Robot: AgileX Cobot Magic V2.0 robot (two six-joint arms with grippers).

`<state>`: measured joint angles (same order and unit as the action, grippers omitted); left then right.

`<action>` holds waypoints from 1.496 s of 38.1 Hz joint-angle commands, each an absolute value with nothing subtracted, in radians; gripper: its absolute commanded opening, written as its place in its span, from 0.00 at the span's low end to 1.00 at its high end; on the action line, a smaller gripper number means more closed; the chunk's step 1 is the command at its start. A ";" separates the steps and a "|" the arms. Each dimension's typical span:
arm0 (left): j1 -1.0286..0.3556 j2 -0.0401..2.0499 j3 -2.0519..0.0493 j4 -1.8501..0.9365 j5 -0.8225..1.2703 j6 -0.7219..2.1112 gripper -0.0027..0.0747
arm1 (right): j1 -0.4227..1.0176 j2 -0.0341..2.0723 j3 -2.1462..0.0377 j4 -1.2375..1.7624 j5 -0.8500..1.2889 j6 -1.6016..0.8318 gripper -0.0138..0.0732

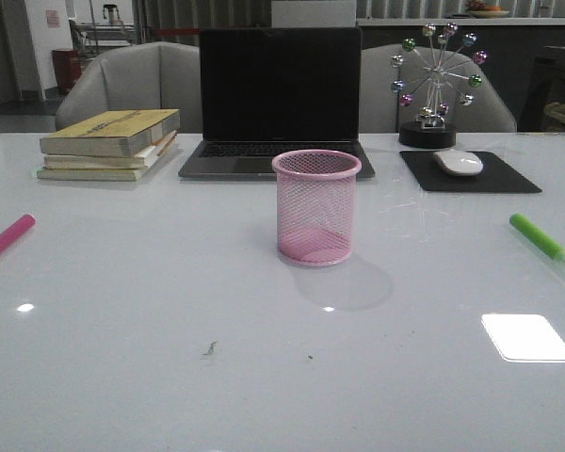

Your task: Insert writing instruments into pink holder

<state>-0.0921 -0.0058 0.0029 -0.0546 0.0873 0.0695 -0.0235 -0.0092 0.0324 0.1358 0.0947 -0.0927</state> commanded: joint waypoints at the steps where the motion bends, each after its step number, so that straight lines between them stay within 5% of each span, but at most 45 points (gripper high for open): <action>1: -0.089 -0.026 0.019 -0.068 0.000 0.062 0.16 | -0.022 -0.029 0.025 0.131 0.005 -0.097 0.22; 14: -0.089 -0.026 0.017 -0.068 -0.111 0.062 0.16 | -0.022 -0.029 0.025 0.174 -0.073 -0.090 0.22; 27: -0.089 -0.026 -0.011 -0.159 -0.113 0.058 0.16 | -0.022 -0.029 0.022 0.392 -0.458 -0.090 0.22; 40: -0.089 -0.022 -0.265 0.000 0.097 0.058 0.16 | -0.022 -0.029 -0.217 0.164 0.054 -0.091 0.22; 57: -0.089 0.075 -0.604 0.013 0.293 0.058 0.16 | -0.022 0.038 -0.512 0.121 0.349 -0.101 0.22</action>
